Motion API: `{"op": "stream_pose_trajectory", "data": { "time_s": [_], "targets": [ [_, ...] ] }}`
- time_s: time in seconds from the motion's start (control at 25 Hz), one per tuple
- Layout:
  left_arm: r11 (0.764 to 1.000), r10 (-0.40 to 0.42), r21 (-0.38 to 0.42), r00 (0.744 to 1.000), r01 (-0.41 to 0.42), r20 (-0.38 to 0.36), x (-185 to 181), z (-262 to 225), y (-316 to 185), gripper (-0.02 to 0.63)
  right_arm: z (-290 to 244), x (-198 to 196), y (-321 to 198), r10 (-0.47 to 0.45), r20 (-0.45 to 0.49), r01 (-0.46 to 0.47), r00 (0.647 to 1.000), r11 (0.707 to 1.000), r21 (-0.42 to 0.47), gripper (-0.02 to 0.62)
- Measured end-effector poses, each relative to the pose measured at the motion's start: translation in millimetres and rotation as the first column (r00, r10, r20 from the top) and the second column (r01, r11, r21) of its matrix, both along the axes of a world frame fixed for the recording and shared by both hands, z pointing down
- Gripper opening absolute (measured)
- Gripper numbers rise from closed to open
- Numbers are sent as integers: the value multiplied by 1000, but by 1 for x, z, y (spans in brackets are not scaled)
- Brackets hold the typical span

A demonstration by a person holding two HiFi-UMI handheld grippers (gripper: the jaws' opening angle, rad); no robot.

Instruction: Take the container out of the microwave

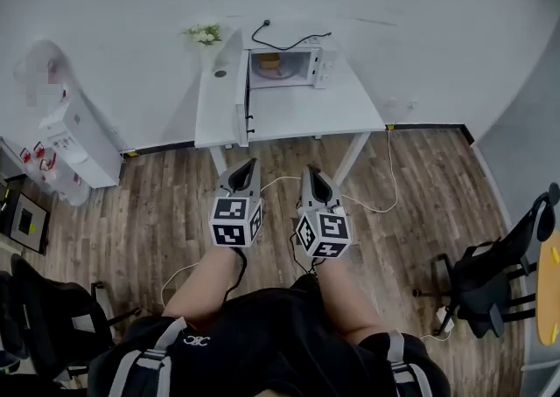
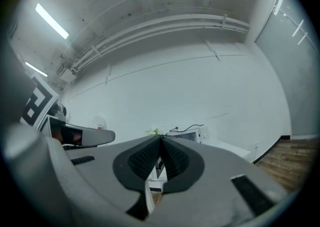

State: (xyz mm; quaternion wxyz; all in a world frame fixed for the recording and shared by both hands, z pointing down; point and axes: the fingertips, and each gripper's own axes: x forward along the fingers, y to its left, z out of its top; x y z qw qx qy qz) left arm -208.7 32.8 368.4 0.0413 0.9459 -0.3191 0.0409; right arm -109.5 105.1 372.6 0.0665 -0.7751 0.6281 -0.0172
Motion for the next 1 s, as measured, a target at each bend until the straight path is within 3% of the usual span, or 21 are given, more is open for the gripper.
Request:
{"op": "stream_pose_trajectory", "data": {
  "time_s": [0.48, 0.76, 1.0],
  "targets": [
    [1000, -8, 6, 1000, 7, 23, 51, 11, -52, 12, 6, 60, -48, 1, 1, -1, 1000, 999, 42, 6],
    [999, -19, 30, 1000, 18, 25, 124, 13, -106, 14, 12, 123, -112, -51, -20, 51, 999, 998, 35, 6],
    [998, -58, 2, 998, 58, 30, 197, 24, -157, 14, 14, 195, -169, -99, -5, 99, 995, 994, 36, 6]
  ]
}}
